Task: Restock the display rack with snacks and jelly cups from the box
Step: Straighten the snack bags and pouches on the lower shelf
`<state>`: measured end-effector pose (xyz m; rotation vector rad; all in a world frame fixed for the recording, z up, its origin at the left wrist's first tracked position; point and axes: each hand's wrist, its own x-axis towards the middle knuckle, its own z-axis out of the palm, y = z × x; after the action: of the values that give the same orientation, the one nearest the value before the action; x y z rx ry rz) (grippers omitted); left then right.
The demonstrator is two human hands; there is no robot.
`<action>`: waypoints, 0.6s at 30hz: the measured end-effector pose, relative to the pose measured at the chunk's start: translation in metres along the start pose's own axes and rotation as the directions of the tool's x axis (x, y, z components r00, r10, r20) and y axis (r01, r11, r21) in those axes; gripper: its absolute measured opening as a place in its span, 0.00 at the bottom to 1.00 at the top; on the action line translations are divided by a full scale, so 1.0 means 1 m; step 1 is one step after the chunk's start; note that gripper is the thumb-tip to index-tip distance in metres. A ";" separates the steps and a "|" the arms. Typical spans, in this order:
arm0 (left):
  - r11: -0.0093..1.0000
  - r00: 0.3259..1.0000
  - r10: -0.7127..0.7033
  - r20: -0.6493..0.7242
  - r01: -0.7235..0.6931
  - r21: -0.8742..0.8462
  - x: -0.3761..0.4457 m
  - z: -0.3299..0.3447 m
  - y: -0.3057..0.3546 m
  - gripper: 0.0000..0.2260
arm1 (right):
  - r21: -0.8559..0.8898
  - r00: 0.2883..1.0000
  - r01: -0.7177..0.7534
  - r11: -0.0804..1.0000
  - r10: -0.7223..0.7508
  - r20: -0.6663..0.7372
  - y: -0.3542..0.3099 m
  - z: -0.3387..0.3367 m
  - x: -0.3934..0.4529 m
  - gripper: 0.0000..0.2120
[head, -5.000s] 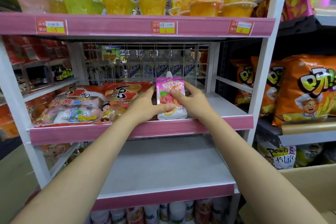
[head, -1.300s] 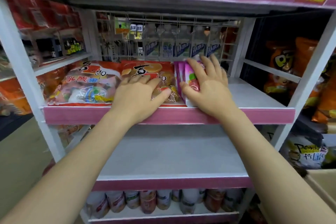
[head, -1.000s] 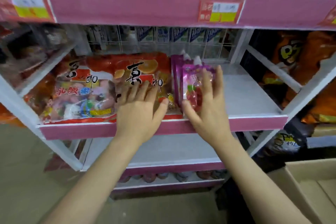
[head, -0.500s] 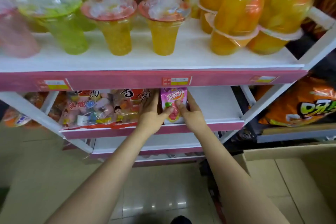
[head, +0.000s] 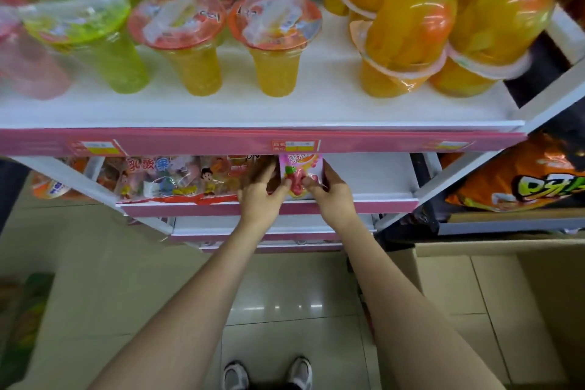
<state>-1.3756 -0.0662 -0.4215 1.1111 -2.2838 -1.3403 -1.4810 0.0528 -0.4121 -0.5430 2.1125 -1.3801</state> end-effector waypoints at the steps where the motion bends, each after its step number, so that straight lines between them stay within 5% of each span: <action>1: 1.000 1.000 0.003 -0.018 -0.004 -0.008 0.002 0.001 -0.004 0.32 | -0.005 1.000 0.006 1.000 -0.006 0.005 0.002 0.001 0.000 0.21; 10: 0.977 0.997 0.042 -0.066 -0.055 -0.204 0.001 0.001 -0.005 0.19 | -0.163 0.997 0.083 0.983 -0.082 0.016 0.012 0.005 0.004 0.27; 18: 0.992 0.993 0.122 -0.001 -0.122 0.033 -0.013 -0.015 -0.001 0.23 | -0.142 0.998 0.044 0.989 -0.051 -0.047 0.000 -0.003 -0.017 0.20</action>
<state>-1.3581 -0.0665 -0.4121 0.9655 -2.3382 -1.2580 -1.4697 0.0648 -0.4070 -0.6242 2.2640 -1.2887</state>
